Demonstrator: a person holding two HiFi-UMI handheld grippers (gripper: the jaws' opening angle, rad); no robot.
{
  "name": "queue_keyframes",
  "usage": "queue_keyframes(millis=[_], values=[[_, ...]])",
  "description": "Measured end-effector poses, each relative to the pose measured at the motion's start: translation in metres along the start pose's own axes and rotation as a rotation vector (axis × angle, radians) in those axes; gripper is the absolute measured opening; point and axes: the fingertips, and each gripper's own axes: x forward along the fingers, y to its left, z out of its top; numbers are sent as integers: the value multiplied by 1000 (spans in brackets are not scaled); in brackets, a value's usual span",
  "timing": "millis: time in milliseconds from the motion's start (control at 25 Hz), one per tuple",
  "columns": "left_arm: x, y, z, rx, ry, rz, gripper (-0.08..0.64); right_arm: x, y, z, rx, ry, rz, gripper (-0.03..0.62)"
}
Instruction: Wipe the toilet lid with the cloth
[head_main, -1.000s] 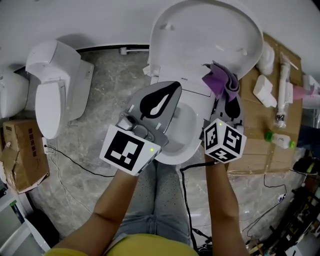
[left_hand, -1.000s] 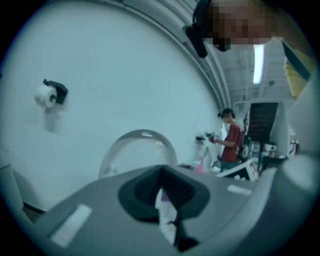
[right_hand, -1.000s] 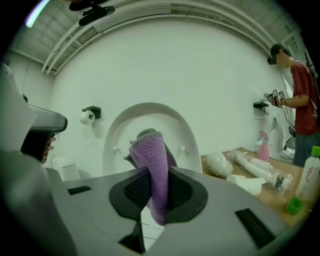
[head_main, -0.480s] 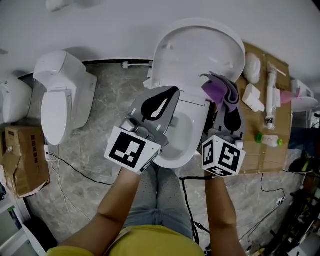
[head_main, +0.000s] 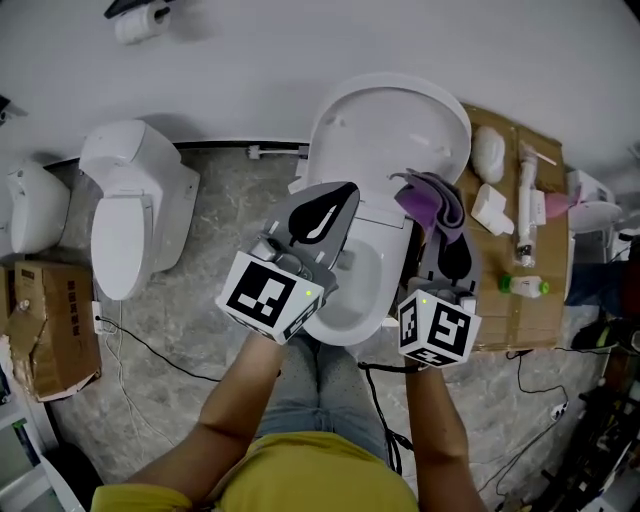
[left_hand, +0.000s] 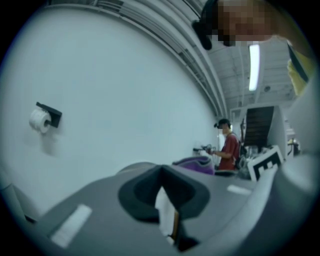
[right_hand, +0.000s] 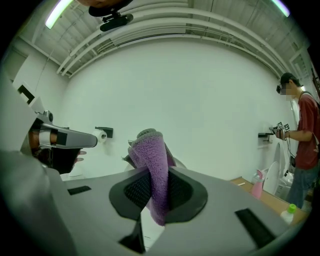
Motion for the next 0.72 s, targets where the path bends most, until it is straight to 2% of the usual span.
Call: queue_keyframes(millis=[200,720], values=[[15,12,10,3,6,-14,0,-4,6,7,3,21,27,40],[77,80,18,100,37,-32,2,11,-13,23,23,33,38,40]])
